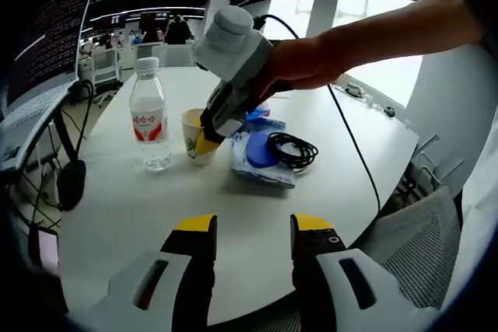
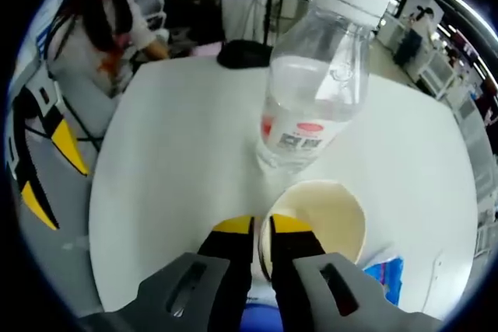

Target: Arrange the tabletop items into an orderly group along one side of the table until the central work area is clear of visible clutter.

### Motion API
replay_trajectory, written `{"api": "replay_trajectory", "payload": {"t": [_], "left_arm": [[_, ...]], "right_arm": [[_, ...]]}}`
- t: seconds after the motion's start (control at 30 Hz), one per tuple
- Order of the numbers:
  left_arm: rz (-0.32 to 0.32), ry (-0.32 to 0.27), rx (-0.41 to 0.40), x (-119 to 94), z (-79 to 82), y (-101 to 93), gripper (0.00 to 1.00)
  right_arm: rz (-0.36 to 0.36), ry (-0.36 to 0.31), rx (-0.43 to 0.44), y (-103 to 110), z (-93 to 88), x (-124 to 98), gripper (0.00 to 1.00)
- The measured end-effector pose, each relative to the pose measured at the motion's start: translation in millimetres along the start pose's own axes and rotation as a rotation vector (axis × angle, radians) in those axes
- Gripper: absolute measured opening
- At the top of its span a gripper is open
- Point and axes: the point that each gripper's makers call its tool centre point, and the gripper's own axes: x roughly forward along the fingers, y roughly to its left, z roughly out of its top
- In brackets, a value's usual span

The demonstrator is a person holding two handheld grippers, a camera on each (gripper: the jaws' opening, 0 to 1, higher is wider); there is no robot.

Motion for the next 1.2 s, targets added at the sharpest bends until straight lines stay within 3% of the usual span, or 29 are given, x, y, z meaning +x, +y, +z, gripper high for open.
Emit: {"api": "replay_trajectory", "payload": {"t": [0.93, 1.2], "left_arm": [[-0.005, 0.008, 0.008, 1.9, -1.8, -1.9, 0.36], [-0.001, 0.009, 0.011, 1.8, -1.9, -1.7, 0.36]], "right_arm": [[-0.008, -0.02, 0.018, 0.6, 3.7, -7.7, 0.08], [-0.012, -0.057, 0.042, -0.3, 14.8, -8.5, 0.08]]}}
